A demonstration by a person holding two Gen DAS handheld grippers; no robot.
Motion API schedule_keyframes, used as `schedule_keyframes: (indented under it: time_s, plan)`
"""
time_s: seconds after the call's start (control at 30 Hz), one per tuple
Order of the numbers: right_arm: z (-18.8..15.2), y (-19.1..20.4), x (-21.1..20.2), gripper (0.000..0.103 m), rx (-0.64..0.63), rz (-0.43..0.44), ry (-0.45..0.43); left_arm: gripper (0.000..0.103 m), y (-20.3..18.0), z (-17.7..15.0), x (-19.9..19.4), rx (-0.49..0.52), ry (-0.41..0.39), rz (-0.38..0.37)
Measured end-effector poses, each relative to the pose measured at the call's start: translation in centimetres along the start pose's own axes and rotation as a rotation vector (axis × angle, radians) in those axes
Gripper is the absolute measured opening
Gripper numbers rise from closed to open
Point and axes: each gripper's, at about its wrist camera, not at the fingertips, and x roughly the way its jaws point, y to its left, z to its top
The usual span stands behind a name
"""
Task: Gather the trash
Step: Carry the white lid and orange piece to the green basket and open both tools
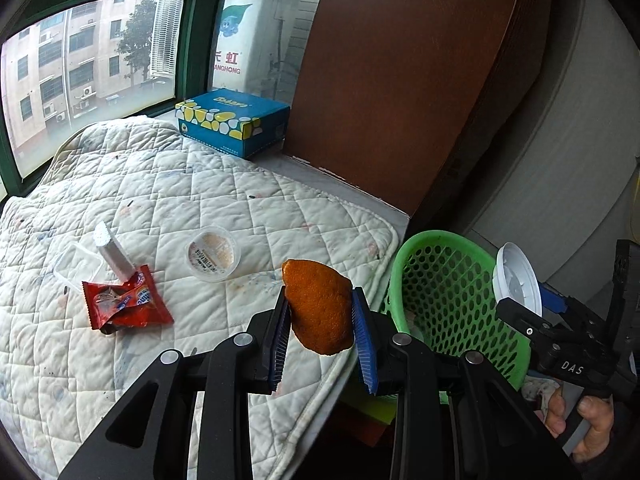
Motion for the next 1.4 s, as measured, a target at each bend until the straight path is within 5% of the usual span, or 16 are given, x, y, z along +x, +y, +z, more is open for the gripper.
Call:
schedule_keyframes:
  time_s: [1.4]
  plan:
    - [-1.4, -8.2, -3.5, 0.097, 0.148, -0.1, -0.058, 0.03, -10.7, 0.8, 5.5, 0.149, 0.103, -0.129]
